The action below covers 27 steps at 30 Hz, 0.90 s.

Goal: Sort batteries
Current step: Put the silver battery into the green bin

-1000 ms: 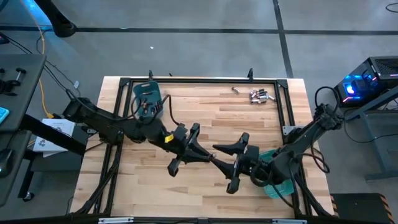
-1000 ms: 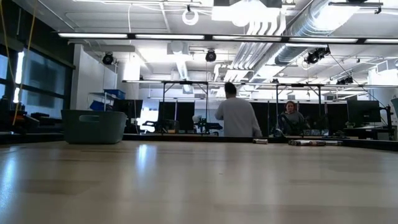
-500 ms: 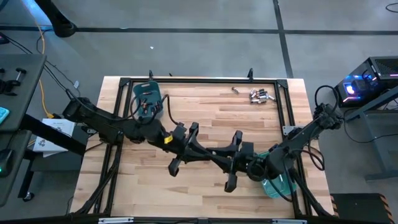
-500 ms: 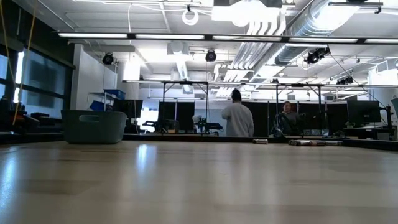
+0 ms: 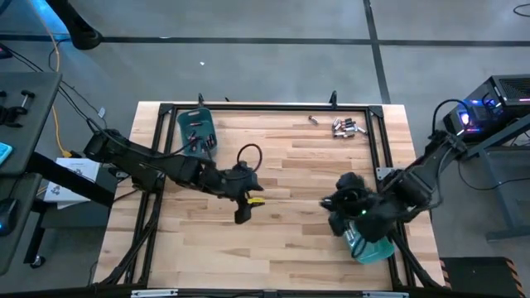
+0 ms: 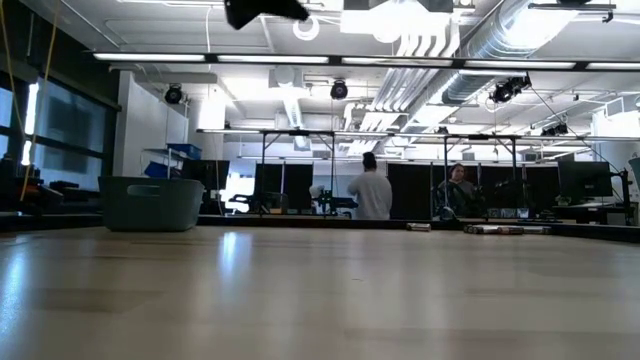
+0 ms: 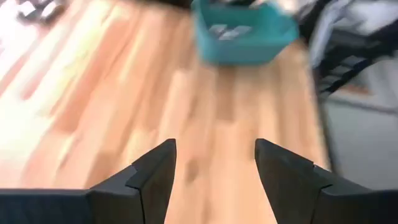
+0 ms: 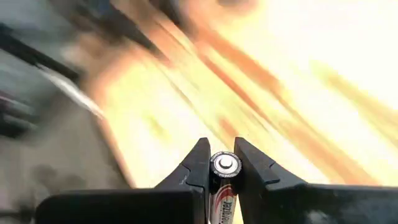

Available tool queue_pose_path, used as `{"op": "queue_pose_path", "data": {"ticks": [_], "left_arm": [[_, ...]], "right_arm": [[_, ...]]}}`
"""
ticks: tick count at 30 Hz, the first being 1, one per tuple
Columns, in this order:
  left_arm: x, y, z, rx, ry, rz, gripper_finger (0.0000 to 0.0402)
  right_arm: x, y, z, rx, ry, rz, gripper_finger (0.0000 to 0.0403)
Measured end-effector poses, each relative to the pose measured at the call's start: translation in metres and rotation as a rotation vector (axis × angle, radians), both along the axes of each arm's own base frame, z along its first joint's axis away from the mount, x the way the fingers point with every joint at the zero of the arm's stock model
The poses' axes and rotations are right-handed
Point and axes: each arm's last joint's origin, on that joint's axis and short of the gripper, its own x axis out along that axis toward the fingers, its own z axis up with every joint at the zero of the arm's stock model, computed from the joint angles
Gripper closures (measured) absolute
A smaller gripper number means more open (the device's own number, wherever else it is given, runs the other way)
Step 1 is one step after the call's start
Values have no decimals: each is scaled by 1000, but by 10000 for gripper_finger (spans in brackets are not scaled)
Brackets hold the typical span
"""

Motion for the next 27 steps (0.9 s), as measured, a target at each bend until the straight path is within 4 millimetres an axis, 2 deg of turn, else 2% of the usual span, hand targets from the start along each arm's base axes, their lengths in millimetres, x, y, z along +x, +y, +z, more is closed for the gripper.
{"op": "queue_pose_path", "data": {"ticks": [3,6,11,14,19,27], "left_arm": [[-3,1,-4,23,44,27,195],[-3,0,-3,21,36,22,199],[-3,-2,-2,19,23,20,200],[-3,-1,-2,20,23,23,200],[-3,-1,-2,21,23,23,200],[-3,-1,-2,22,25,22,200]], "right_arm": [[-18,-7,-37,61,318,-92,374],[-23,-5,-76,127,535,-124,374],[-28,0,-143,278,758,-72,374],[-34,-2,-174,334,823,-102,374],[-41,-8,-201,366,824,-146,374],[-53,-14,-229,377,842,-197,374]]}}
